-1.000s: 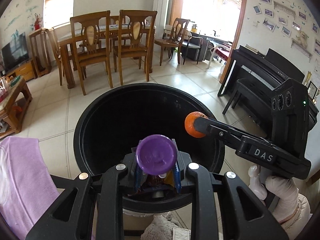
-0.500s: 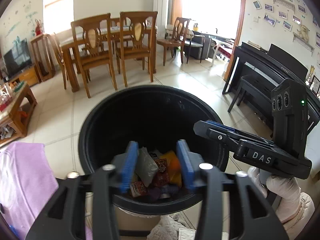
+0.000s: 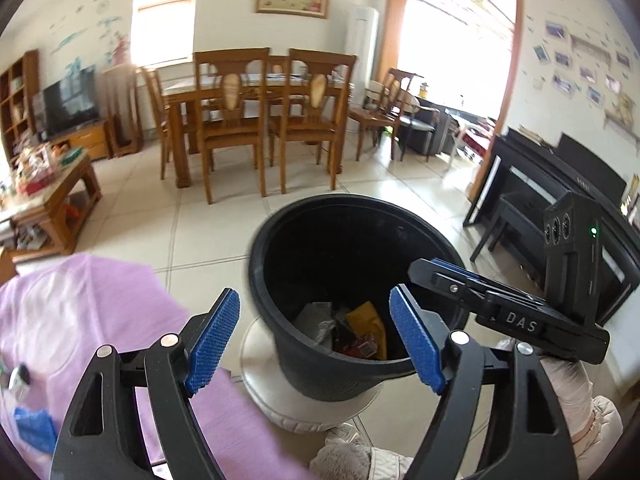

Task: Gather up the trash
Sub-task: 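Grasp the green Doublemint gum with left tool while right tool grasps blue box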

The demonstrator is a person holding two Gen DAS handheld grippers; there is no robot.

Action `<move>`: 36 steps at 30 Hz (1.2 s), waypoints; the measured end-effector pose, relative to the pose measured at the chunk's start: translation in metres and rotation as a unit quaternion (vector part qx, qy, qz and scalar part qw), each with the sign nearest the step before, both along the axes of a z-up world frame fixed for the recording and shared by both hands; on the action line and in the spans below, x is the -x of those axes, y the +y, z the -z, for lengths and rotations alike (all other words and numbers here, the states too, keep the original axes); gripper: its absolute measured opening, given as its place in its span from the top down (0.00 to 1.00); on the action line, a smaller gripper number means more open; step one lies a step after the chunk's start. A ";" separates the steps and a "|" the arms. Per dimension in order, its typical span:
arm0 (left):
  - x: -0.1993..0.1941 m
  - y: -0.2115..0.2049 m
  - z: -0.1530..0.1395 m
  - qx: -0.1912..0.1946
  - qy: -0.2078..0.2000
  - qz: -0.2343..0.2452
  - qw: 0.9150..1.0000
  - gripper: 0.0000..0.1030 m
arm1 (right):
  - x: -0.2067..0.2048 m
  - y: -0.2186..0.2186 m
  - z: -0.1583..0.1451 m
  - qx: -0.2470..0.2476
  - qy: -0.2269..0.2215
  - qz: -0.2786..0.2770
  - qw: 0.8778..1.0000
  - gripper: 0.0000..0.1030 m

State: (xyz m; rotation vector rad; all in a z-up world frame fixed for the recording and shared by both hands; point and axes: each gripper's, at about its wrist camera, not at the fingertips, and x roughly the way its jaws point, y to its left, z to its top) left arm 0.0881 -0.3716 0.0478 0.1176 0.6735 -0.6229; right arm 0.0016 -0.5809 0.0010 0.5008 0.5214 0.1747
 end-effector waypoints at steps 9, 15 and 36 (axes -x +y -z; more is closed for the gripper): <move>-0.012 0.117 -0.006 0.029 0.002 -0.105 0.994 0.25 | -0.028 0.106 -0.030 0.056 -0.015 -0.088 0.994 0.42; -0.028 0.212 0.000 0.034 0.015 -0.195 0.980 0.25 | -0.054 0.200 -0.039 0.098 -0.008 -0.180 0.979 0.42; -0.108 0.359 0.063 -0.010 0.131 -0.298 0.945 0.26 | -0.113 0.467 0.008 0.341 0.070 -0.445 0.825 0.33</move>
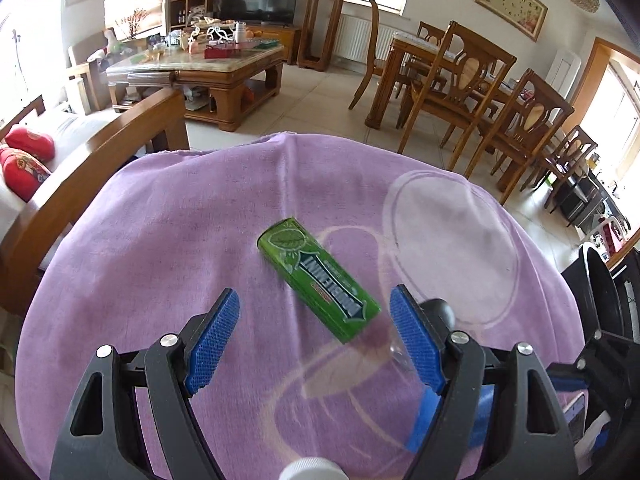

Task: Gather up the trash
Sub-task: 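Grasp the green Doublemint gum with left tool while right tool grasps blue box, then carry gum and blue box over the black bin and open both tools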

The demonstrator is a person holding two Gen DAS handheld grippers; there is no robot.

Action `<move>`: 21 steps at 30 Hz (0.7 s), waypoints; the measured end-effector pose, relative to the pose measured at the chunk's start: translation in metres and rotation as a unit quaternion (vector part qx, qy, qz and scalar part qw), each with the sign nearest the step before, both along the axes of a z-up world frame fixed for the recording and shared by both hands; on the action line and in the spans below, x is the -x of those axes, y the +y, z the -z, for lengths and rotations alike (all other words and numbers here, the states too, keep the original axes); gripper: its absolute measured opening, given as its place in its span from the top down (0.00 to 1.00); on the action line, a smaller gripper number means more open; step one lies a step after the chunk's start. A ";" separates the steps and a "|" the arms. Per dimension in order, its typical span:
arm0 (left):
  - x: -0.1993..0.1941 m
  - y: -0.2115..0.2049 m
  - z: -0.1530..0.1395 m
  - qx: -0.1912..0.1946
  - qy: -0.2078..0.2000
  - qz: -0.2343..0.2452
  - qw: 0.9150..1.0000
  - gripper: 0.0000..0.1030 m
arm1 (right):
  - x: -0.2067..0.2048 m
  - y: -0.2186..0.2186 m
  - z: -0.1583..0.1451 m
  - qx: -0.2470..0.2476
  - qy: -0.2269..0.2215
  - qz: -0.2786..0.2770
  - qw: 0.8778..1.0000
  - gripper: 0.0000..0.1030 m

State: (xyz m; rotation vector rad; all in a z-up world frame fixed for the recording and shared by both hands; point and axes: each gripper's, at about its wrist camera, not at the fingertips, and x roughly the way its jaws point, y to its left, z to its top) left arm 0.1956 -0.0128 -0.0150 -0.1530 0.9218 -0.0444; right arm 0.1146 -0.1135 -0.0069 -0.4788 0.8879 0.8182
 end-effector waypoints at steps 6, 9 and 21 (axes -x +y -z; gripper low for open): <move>-0.018 0.007 0.012 0.003 0.017 -0.007 1.000 0.31 | -0.011 0.019 0.018 0.045 -0.003 -0.011 0.999 0.33; -0.018 0.005 0.011 -0.010 0.008 -0.005 1.000 0.45 | -0.013 0.022 0.025 0.055 0.001 -0.014 0.998 0.35; -0.007 0.015 0.007 -0.001 -0.008 -0.005 1.000 0.71 | -0.012 0.015 0.019 0.026 0.025 -0.007 0.999 0.60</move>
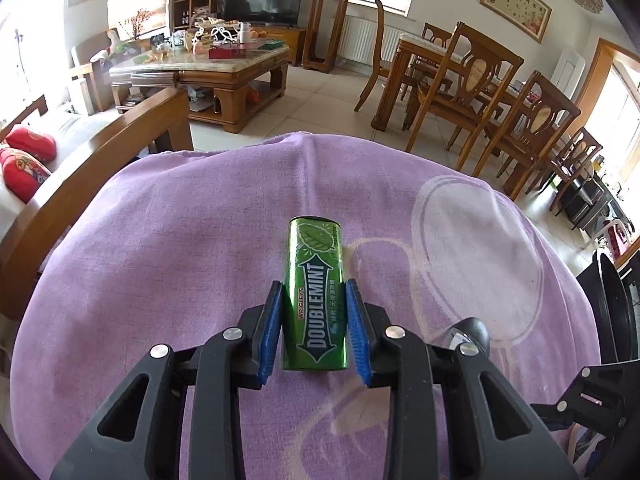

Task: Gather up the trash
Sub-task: 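Carry gum and blue box over the black bin and open both tools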

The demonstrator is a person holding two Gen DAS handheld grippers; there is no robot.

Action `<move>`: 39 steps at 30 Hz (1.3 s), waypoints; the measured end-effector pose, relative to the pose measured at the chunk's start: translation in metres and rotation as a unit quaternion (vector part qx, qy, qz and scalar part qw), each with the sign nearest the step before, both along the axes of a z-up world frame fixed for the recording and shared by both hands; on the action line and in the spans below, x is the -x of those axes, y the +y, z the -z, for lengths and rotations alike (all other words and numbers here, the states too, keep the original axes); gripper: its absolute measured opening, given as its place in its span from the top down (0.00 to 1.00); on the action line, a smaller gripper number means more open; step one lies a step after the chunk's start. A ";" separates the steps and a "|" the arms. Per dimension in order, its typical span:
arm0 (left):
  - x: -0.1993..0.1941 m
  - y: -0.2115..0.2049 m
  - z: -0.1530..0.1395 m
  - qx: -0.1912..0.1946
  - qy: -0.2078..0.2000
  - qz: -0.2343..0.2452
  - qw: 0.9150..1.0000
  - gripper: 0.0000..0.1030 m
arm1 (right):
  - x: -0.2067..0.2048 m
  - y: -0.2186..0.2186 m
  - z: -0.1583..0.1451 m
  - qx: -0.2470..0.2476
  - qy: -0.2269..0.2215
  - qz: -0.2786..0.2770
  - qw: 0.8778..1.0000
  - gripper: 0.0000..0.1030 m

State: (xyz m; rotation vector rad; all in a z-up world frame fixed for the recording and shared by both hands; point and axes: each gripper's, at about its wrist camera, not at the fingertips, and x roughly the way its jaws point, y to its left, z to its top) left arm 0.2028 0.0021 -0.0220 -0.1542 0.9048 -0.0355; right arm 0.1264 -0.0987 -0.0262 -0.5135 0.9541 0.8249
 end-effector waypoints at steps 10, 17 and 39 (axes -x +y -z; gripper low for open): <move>0.048 -0.039 -0.052 -0.001 -0.094 0.040 0.995 0.70 | 0.017 -0.061 -0.049 -0.139 -0.019 0.071 0.988 0.63; 0.085 -0.118 -0.091 0.000 -0.157 0.110 0.981 0.70 | 0.051 -0.163 -0.086 -0.259 -0.075 0.180 0.946 0.63; 0.098 -0.390 -0.068 0.006 -0.152 0.332 0.931 0.70 | 0.140 -0.500 -0.051 -0.355 -0.166 0.454 0.800 0.63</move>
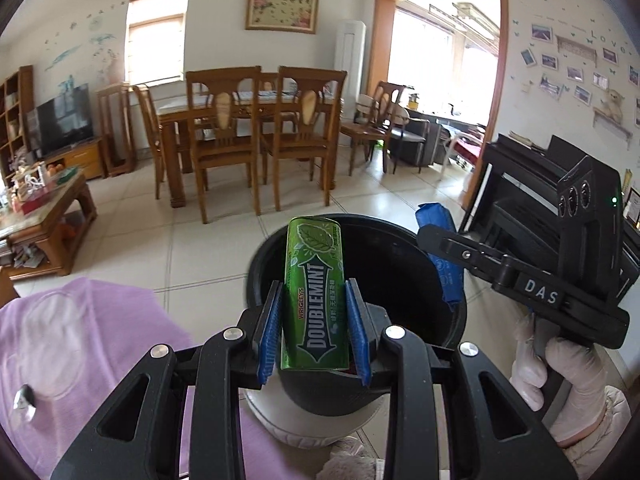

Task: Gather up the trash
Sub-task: 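Carry gum and blue box over the black bin and open both tools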

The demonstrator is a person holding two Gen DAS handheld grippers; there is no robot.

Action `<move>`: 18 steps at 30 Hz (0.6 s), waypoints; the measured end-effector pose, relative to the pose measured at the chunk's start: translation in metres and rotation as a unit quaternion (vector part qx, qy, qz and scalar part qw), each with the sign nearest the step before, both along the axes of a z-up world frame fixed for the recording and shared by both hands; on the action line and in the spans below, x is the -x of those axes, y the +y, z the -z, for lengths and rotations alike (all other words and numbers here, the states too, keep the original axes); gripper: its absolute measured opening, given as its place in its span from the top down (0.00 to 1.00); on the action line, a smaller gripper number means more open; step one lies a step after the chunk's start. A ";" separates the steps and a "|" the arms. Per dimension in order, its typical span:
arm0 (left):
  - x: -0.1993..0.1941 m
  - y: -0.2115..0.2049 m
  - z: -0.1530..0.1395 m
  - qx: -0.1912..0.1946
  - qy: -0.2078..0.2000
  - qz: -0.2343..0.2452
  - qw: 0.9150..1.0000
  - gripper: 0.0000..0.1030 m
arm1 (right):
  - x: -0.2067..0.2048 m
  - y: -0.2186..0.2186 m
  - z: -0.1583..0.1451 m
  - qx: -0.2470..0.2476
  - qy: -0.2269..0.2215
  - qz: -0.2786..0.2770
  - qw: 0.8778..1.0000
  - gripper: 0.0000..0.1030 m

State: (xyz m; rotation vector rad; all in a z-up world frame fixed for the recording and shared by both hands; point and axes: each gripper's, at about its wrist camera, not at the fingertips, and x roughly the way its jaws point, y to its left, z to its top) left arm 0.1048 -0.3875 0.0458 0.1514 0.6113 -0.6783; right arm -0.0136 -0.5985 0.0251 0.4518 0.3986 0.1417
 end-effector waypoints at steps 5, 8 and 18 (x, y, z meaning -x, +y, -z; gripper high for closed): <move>0.000 -0.032 0.013 -0.020 0.012 0.019 1.000 0.70 | 0.004 -0.036 0.033 -0.026 0.021 0.024 0.999 0.63; -0.004 -0.042 0.021 -0.031 0.021 0.026 0.999 0.70 | 0.002 -0.048 0.046 -0.038 0.027 0.030 0.998 0.63; -0.017 -0.073 0.039 -0.065 0.045 0.036 0.996 0.70 | -0.013 -0.059 0.067 -0.055 0.046 0.031 0.997 0.62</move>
